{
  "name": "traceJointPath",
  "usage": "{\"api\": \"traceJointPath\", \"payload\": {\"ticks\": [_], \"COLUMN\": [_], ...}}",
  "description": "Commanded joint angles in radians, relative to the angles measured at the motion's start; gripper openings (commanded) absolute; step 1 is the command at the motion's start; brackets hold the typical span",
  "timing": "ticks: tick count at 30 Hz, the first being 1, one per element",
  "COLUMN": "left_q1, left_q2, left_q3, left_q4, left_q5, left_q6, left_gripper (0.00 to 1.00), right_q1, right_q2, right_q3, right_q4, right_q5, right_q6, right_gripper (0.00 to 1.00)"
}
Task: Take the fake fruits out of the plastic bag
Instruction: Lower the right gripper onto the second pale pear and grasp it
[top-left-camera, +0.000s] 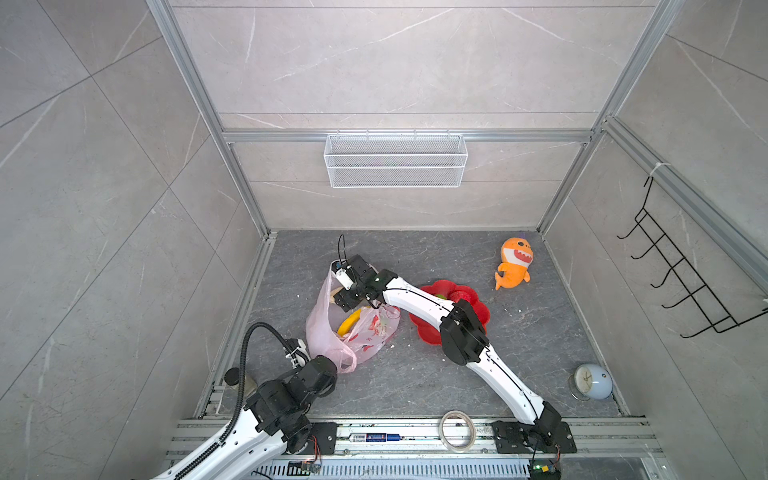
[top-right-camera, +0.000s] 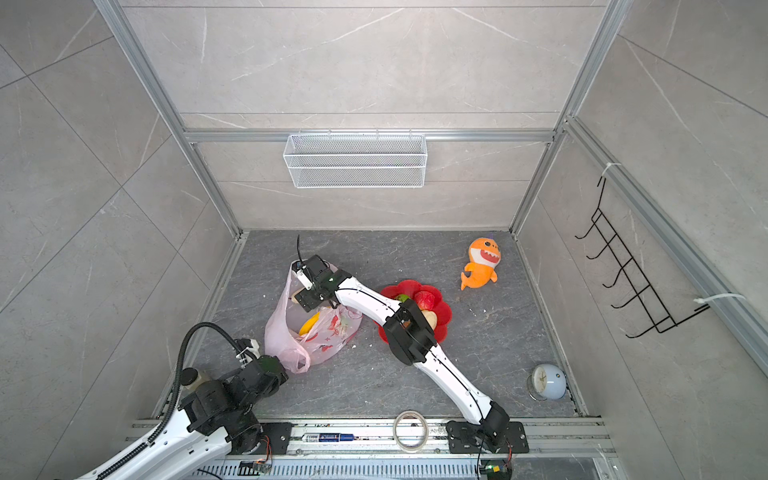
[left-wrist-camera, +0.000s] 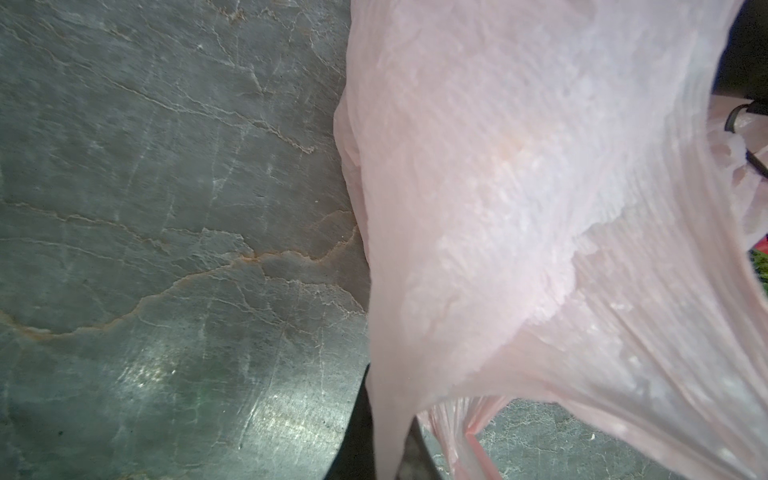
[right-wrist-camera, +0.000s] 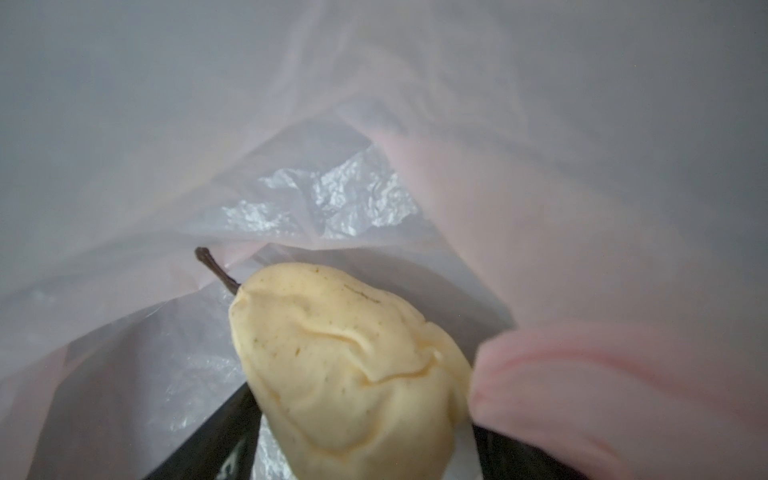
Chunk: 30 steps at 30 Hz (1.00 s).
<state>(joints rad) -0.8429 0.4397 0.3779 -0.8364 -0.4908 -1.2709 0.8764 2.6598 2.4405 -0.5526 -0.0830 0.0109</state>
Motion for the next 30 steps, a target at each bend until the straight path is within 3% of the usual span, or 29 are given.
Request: {"api": "traceJointPath", "payload": {"ticks": [1, 14, 19, 30], "left_q1": [-0.002, -0.002, -0.003, -0.003], "left_q2": [-0.002, -0.009, -0.009, 0.001], "left_q3": [0.029, 0.029, 0.033, 0.04], "left_q4": [0.001, -0.002, -0.002, 0.062], "left_q5": [-0.013, -0.014, -0.02, -0.074], "left_q6": [0.021, 0.022, 0.023, 0.046], "left_gripper": [0.0, 0.0, 0.0, 0.0], "right_q1": [-0.007, -0.013, -0.015, -0.009], "right_q2": [0.061, 0.108, 0.099, -0.006], "right_q3": [0.071, 0.15, 0.15, 0.051], "right_q4": [-0.006, -0.05, -0.066, -0.085], "right_q5": [-0.016, -0.017, -0.028, -0.054], "right_q6": [0.007, 0.028, 0.027, 0.028], "right_gripper": [0.81, 0.7, 0.57, 0.38]}}
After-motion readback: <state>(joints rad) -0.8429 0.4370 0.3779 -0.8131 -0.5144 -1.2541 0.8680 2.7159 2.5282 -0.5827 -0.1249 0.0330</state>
